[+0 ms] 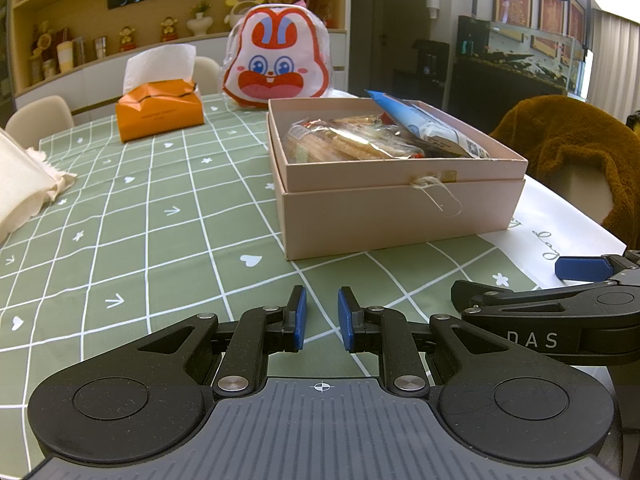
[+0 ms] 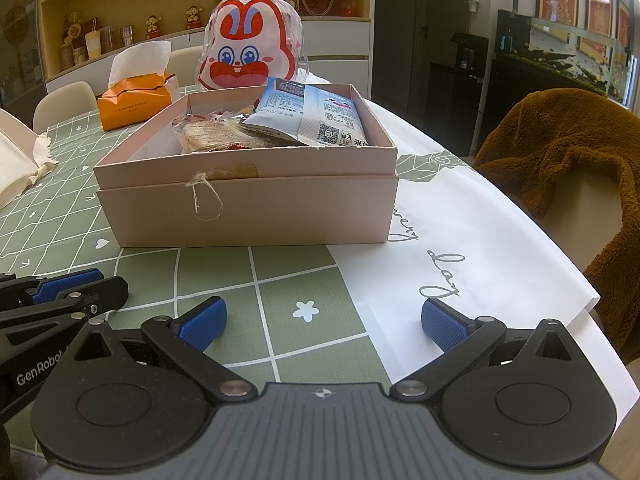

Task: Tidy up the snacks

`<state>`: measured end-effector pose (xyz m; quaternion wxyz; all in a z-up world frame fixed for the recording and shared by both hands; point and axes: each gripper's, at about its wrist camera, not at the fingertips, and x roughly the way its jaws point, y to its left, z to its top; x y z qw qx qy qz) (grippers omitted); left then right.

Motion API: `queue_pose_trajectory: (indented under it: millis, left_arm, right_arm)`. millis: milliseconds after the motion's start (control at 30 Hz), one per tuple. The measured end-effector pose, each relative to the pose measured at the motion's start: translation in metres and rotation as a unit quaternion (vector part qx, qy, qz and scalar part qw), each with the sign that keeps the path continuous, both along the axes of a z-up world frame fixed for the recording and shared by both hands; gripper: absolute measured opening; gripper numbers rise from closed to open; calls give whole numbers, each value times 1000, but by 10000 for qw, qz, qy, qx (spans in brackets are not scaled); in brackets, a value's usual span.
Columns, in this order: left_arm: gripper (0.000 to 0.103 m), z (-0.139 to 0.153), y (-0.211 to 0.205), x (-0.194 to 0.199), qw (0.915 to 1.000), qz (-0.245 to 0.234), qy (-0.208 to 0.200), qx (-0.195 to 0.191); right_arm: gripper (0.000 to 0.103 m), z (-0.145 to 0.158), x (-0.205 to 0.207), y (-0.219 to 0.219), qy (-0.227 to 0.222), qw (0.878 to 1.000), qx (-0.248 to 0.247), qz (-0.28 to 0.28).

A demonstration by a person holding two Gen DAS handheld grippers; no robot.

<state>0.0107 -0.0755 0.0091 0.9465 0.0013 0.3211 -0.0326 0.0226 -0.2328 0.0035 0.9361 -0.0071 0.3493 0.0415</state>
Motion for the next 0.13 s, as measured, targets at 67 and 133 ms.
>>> queue_pose_trajectory:
  millis: [67,133]
  left_arm:
    - [21,0,1,0,10000,-11,1,-43]
    - [22,0,2,0,10000,-17,2,-54]
  right_arm:
    - [103,0,0,0,0,10000,0,0]
    - [103,0,0,0,0,10000,0,-1]
